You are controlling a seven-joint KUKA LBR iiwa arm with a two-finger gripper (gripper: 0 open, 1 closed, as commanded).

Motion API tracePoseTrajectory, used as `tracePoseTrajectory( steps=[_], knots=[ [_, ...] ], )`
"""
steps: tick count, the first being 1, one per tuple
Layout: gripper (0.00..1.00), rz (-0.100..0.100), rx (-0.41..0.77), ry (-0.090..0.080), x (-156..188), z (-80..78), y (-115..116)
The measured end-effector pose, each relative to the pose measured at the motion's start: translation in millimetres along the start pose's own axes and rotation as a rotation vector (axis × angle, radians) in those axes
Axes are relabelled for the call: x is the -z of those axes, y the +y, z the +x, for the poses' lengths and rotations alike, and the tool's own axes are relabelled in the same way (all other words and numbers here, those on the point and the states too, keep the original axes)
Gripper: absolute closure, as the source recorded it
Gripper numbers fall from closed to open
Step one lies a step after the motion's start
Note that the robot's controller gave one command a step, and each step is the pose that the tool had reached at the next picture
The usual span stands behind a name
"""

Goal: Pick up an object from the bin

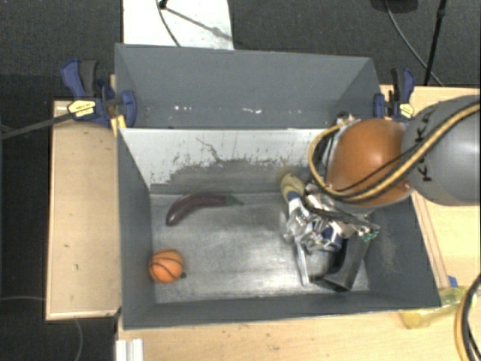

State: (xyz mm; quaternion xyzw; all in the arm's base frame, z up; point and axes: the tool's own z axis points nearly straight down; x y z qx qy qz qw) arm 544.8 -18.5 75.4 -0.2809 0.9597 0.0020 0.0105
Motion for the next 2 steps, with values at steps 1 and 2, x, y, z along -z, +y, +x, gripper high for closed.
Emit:
tracePoseTrajectory(
  steps=[1,2],
  knots=[
    [1.00,0.000,0.000,0.000,0.0,0.0,0.0],
    [1.00,-0.008,0.090,0.013,16.9,3.7,0.4]
  ],
)
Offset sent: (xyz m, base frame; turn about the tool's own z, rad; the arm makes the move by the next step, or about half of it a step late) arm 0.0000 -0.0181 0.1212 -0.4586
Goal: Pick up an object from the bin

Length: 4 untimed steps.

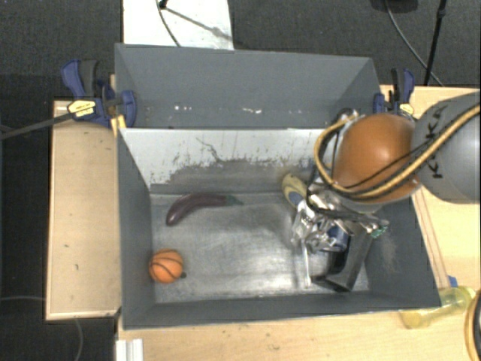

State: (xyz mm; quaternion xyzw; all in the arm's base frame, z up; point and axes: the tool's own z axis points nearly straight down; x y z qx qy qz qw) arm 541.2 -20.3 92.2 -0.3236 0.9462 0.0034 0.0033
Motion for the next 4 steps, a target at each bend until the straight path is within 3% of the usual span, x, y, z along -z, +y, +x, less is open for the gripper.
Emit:
tracePoseTrajectory(
  steps=[1,2,3,4],
  knots=[
    [0.00,0.000,0.051,0.004,14.7,2.0,-2.5],
    [0.00,-0.003,0.081,0.008,26.9,2.5,-5.5],
    [1.00,-0.008,0.150,0.018,-0.4,-12.2,-4.5],
    [1.00,-0.009,0.147,0.018,-0.5,-11.9,-4.6]
  ],
)
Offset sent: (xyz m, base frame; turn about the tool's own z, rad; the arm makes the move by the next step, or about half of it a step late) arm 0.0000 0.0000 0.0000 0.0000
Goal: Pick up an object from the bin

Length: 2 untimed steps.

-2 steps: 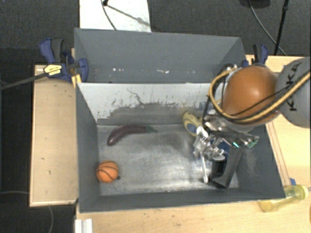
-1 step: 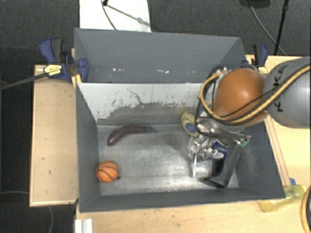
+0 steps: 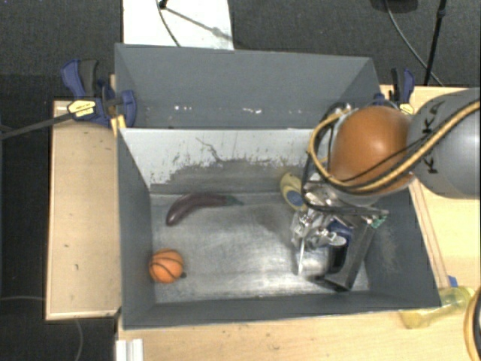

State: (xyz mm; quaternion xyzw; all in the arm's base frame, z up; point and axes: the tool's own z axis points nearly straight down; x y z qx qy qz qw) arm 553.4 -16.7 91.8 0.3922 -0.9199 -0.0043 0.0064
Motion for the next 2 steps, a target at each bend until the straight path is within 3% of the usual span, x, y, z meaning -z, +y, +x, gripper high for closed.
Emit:
tracePoseTrajectory(
  steps=[1,2],
  knots=[
    [1.00,0.010,0.005,-0.009,36.9,-4.1,6.6],
    [1.00,0.016,0.013,-0.013,202.2,2.8,10.8]
  ],
)
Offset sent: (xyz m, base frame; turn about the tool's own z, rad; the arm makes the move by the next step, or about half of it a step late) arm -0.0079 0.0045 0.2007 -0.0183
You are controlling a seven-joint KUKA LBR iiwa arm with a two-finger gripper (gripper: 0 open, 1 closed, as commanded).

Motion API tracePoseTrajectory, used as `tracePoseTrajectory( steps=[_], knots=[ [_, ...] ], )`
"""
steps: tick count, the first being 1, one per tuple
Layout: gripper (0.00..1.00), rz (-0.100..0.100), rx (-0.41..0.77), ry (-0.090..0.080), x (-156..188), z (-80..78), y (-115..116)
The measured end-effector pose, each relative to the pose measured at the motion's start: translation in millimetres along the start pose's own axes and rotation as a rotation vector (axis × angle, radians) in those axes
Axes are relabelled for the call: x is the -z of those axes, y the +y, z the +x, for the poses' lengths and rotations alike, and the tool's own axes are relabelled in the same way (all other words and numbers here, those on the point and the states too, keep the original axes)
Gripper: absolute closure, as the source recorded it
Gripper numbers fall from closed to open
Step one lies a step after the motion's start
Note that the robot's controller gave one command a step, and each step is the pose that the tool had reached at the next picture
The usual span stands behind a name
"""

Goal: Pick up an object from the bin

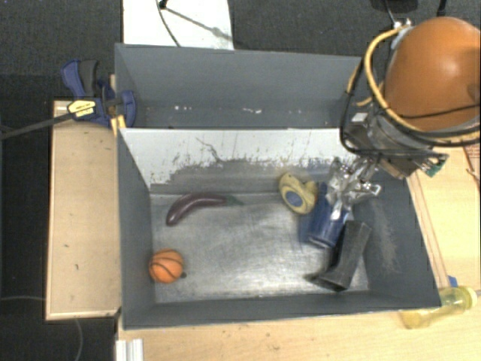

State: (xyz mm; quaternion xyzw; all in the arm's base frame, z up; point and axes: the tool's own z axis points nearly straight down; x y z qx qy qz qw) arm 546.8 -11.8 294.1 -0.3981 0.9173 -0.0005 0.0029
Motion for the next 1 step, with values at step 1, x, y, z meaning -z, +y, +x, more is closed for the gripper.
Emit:
tracePoseTrajectory(
  steps=[1],
  knots=[
    [1.00,-0.003,-0.003,0.001,-1.0,0.2,0.5]
  ],
)
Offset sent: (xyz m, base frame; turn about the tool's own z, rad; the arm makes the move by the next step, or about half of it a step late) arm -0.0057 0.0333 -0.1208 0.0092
